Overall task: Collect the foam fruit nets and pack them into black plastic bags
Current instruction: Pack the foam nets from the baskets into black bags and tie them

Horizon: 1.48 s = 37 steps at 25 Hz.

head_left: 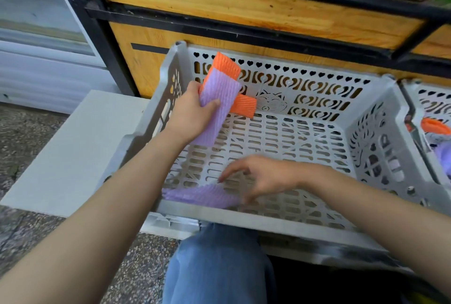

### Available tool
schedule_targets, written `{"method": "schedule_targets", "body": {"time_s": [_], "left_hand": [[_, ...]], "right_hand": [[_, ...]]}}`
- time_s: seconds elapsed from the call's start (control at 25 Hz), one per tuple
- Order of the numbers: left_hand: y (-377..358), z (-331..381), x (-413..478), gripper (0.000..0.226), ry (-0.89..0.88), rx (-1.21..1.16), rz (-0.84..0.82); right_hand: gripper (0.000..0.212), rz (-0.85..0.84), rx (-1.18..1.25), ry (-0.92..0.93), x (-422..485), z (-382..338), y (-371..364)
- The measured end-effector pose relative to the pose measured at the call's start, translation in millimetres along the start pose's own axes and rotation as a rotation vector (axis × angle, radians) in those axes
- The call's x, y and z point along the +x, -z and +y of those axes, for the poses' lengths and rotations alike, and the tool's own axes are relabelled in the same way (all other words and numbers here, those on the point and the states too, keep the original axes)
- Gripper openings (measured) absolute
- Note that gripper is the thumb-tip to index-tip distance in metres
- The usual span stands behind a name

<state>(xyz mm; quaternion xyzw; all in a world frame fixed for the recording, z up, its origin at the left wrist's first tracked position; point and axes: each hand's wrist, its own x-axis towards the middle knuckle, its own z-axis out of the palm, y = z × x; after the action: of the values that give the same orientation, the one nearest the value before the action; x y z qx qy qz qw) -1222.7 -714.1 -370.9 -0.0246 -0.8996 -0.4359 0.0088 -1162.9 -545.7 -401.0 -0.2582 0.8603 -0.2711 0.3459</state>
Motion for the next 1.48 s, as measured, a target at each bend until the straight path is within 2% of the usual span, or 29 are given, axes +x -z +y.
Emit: {"method": "schedule_targets", "body": {"time_s": [0.08,0.24,0.32,0.4,0.52,0.6,0.8,0.92,1.08,1.2,1.28,1.32,1.4,1.48], "left_hand": [[1,-1,-1,0.035,0.001,-0.014,-0.003],[1,-2,0,0.035,0.008,-0.016,-0.006],[2,-1,-1,0.036,0.027,-0.034,0.019],[3,0,-1,0.036,0.052,-0.063,0.047],[3,0,0,0.036,0.06,-0.075,0.049],[3,0,0,0.035,0.061,-0.074,0.045],[4,0,0,0.032,0.071,-0.102,0.047],[4,0,2,0.026,0.076,-0.091,0.042],[3,1,2,0.032,0.099,-0.085,0.043],[0,0,2,0.033,0.138,-0.045,0.086],[-3,-1,3,0.034,0.15,-0.039,0.075],[-4,-1,3,0.035,0.151,-0.069,0.052],[-7,2,1,0.039,0.147,-0.174,-0.009],[-8,7,-3,0.041,0.125,-0.268,-0.064]], "right_hand": [[0.057,-0.069,-0.021,0.022,12,5,-16],[0.024,0.029,0.118,0.055,25,4,-25],[0.016,0.085,0.172,0.044,24,3,-21],[0.021,0.072,0.198,0.053,17,4,-19],[0.068,0.002,0.068,0.071,12,6,-23],[0.081,-0.002,0.079,0.048,19,0,-24],[0.076,-0.097,0.186,-0.092,53,-14,-35],[0.056,-0.106,0.12,-0.098,56,-11,-34],[0.017,0.029,0.149,-0.058,36,2,-16],[0.025,0.19,0.176,-0.068,4,11,15],[0.017,0.412,0.218,-0.125,-17,18,38],[0.012,0.551,0.296,-0.163,-24,20,48],[0.018,0.757,0.429,-0.192,-26,20,60],[0.021,0.819,0.447,-0.161,-16,10,60]]}}
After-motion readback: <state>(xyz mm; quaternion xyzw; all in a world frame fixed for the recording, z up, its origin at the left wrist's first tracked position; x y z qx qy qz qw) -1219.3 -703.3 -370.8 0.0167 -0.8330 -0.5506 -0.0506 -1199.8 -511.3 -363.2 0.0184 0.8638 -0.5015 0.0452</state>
